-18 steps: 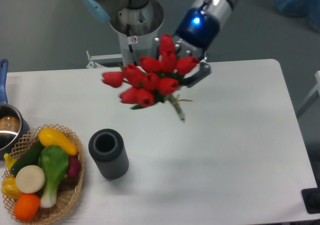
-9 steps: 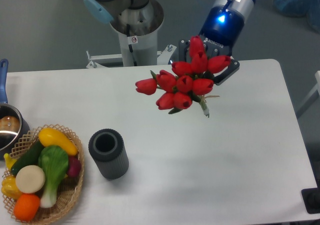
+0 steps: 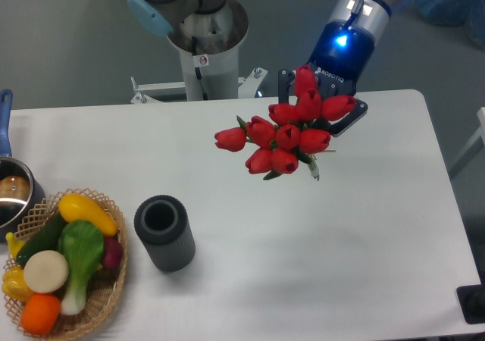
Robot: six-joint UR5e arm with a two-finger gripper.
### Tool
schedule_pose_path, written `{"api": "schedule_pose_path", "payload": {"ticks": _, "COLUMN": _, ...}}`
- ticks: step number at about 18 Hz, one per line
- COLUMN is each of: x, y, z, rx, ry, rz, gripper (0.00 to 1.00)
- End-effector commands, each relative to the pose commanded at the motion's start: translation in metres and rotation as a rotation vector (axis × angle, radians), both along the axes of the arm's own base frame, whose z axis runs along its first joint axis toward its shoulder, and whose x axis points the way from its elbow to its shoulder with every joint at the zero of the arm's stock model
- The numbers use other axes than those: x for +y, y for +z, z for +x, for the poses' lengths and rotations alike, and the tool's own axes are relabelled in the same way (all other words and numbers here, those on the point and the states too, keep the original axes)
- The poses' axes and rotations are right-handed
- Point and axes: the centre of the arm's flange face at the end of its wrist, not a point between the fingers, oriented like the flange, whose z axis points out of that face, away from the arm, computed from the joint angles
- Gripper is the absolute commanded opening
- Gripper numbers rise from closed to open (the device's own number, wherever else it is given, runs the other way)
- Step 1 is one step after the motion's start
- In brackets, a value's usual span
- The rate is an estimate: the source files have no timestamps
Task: Pick up the flowers from the vase
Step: 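Carry the held tulips away from the vase over the table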
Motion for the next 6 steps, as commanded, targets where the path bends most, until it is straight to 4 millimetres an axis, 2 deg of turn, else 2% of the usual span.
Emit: {"api": "schedule_pose_path", "payload": {"ticks": 6, "x": 0.0007, "y": 0.0, "z": 0.0009, "rx": 0.0, "ry": -0.003, "rz": 0.004, "gripper": 0.35}}
